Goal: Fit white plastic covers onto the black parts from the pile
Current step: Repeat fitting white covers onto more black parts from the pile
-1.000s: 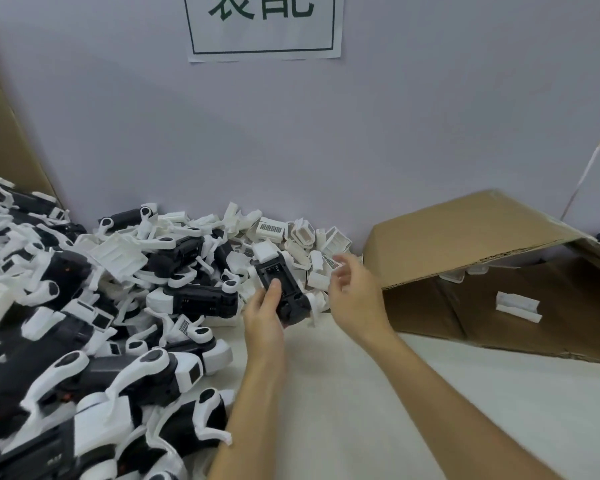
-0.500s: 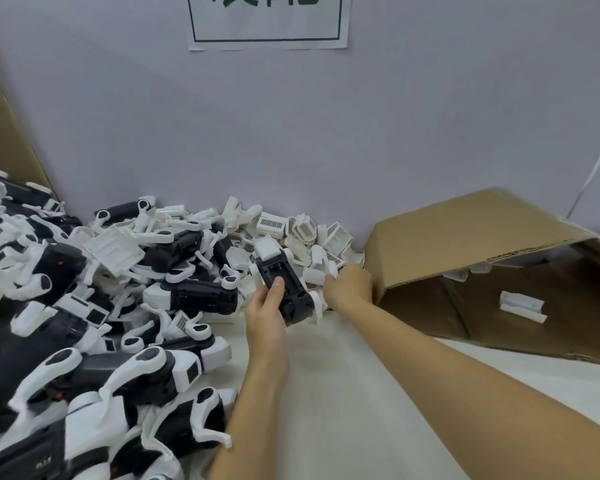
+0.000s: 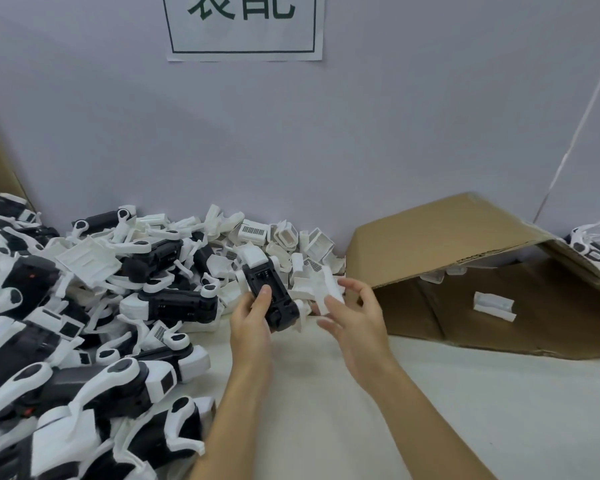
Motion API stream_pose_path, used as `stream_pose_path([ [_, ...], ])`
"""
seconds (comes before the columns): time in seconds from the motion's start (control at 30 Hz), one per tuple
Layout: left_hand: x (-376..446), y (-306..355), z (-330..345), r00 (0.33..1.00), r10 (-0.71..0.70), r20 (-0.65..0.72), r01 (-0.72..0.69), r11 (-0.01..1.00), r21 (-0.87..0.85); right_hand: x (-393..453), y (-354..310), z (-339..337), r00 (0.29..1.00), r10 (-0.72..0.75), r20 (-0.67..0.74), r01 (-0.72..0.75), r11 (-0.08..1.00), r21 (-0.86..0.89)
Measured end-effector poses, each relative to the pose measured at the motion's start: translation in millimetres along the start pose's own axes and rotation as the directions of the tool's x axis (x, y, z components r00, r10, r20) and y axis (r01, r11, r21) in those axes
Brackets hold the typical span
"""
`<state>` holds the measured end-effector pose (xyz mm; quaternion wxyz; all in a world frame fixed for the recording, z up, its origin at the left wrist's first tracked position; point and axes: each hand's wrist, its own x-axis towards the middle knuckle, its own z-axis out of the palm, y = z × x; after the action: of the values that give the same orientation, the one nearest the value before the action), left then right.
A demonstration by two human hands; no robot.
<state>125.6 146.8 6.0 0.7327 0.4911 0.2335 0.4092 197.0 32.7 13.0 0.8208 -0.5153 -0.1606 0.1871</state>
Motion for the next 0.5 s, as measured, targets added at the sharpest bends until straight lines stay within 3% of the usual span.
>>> stream_pose_path([
  [0.17, -1, -4, 0, 1.000, -0.006, 0.025, 0.005, 0.999, 0.054, -13, 17, -22, 0.999, -0.046, 0.003, 0.046, 0.996, -0.076],
  [0.27, -2, -6, 0, 0.999, -0.008, 0.034, 0.006, 0.998, 0.068, -12, 13, -28, 0.991, -0.133, 0.016, 0.133, 0.965, -0.228],
  [0.33, -2, -6, -2, 0.999, 0.000, 0.039, -0.003, 0.997, 0.076, -12, 9, -35, 0.981, -0.159, 0.107, 0.189, 0.897, -0.398],
  [0.4, -1, -4, -2, 1.000, 0.009, 0.028, -0.011, 0.997, 0.070, -12, 5, -45, 0.967, -0.077, 0.242, 0.210, 0.777, -0.594],
  [0.5, -2, -1, -2, 1.000, 0.004, -0.006, -0.003, 0.997, 0.071, -10, 1, -54, 0.946, 0.085, 0.314, 0.170, 0.695, -0.698],
])
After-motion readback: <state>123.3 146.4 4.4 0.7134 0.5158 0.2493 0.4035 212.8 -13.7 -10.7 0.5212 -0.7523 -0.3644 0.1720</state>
